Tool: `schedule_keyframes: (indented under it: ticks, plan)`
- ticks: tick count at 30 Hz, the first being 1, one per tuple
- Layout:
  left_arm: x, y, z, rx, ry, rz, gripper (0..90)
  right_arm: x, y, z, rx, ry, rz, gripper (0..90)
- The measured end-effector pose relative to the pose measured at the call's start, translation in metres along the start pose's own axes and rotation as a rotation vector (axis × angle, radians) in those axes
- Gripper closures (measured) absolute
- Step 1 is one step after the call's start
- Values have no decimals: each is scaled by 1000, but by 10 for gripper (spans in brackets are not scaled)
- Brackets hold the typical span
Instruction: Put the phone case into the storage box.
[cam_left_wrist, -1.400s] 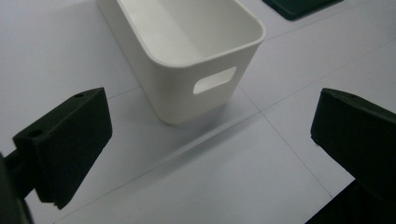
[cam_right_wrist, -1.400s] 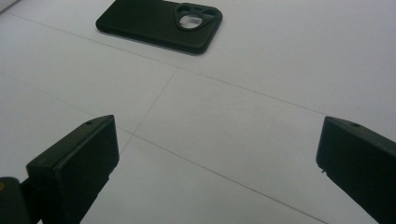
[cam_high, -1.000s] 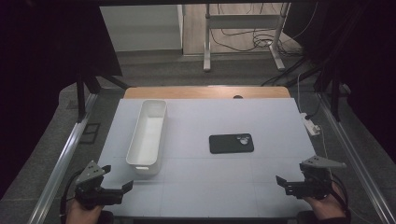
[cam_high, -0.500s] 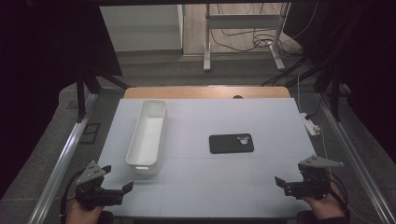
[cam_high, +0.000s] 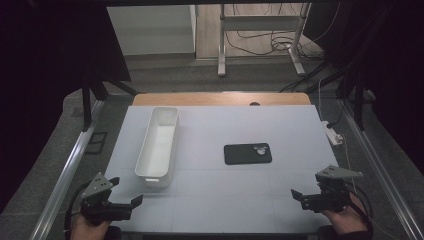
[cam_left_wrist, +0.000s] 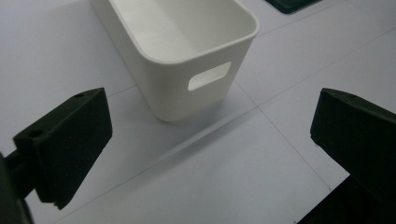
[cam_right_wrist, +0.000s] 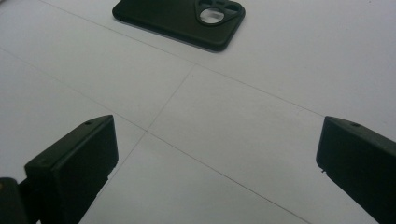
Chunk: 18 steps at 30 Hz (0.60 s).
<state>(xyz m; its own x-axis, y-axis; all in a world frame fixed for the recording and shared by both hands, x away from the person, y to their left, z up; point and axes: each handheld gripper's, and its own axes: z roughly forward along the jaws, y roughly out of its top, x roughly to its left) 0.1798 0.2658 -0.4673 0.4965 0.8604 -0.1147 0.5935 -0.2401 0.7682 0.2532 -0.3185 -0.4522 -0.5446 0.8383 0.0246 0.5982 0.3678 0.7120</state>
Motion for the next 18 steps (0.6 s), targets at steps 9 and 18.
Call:
schedule_keyframes:
  ticks: [9,18]
  plan:
    - [-1,0,0,1,0,8,0,0,3,2,6,6,-2,0]
    - [-1,0,0,3,-3,15,2,0,8,6,20,29,-13,0]
